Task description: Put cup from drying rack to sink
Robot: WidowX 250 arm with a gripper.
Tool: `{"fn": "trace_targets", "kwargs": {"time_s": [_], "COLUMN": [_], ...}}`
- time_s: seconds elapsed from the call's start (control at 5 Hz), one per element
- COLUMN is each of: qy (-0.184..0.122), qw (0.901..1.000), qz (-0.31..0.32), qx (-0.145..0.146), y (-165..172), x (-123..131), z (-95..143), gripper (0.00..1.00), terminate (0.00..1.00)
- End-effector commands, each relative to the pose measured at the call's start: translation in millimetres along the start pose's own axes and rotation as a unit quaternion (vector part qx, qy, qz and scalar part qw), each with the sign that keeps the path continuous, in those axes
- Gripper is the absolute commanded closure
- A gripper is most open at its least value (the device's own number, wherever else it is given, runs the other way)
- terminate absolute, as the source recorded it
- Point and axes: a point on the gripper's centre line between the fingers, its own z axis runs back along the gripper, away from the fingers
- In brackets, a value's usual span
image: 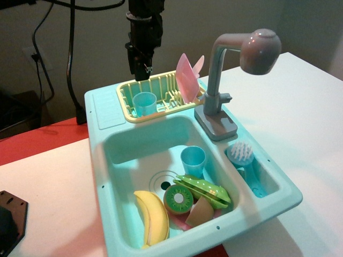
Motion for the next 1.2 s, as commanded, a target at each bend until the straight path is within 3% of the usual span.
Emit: {"fn": "trace_targets", "kwargs": {"time_s": [0.0, 0.2, 1.0], "qy": [0.000, -0.002, 0.006], "qw": [1.0000, 1.0000, 0.9993], "qz": [0.000, 0.004, 0.019], "qx": [0.000, 0.006, 0.030], "y": [0, 1, -5], "x": [0, 5, 17], "z": [0, -3, -53], "gripper": [0.00, 0.00, 0.00], "terminate": [0.00, 0.00, 0.00]}}
